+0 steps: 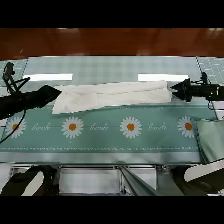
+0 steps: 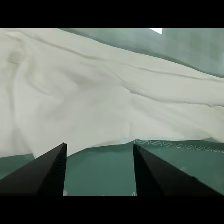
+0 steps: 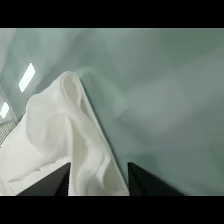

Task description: Fold the shirts.

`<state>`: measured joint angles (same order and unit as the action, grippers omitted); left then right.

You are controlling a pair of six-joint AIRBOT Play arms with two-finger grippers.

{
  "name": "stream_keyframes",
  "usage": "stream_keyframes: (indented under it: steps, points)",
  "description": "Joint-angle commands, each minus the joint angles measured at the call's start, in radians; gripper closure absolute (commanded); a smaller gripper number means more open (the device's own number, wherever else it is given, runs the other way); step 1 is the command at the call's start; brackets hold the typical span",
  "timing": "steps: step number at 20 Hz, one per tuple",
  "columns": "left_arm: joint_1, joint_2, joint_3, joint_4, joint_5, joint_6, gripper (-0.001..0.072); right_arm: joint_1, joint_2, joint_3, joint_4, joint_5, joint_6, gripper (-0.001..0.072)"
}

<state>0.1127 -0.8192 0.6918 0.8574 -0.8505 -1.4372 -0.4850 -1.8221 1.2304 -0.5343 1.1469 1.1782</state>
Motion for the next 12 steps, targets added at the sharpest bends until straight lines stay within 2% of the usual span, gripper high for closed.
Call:
stream_keyframes:
  steps: [1,6,7,9,10,12]
  points:
    - [-0.007,0.002,-0.003,-0.003,0.005,-0.015,0.0205,0.064,-0.033,0.033,-0.001,0.014,0.014,0.0291]
    - [-0.007,0.002,-0.003,-0.017,0.005,-0.015,0.0205,0.141,-0.063,0.044,0.003,0.01,0.023,0.0299]
    - [-0.007,0.002,-0.003,-0.024,0.006,-0.015,0.0205,0.153,-0.063,0.045,0.004,0.006,0.021,0.0358]
    - [-0.007,0.002,-0.003,-0.028,0.005,-0.015,0.0205,0.172,-0.062,0.063,0.008,0.03,-0.002,0.0652]
    - [-0.007,0.002,-0.003,-0.028,0.005,-0.015,0.0205,0.171,-0.057,0.077,0.008,0.059,-0.018,0.068]
    - [-0.008,0.002,-0.003,-0.029,0.005,-0.014,0.0206,0.171,-0.01,0.081,-0.026,0.077,-0.018,0.068]
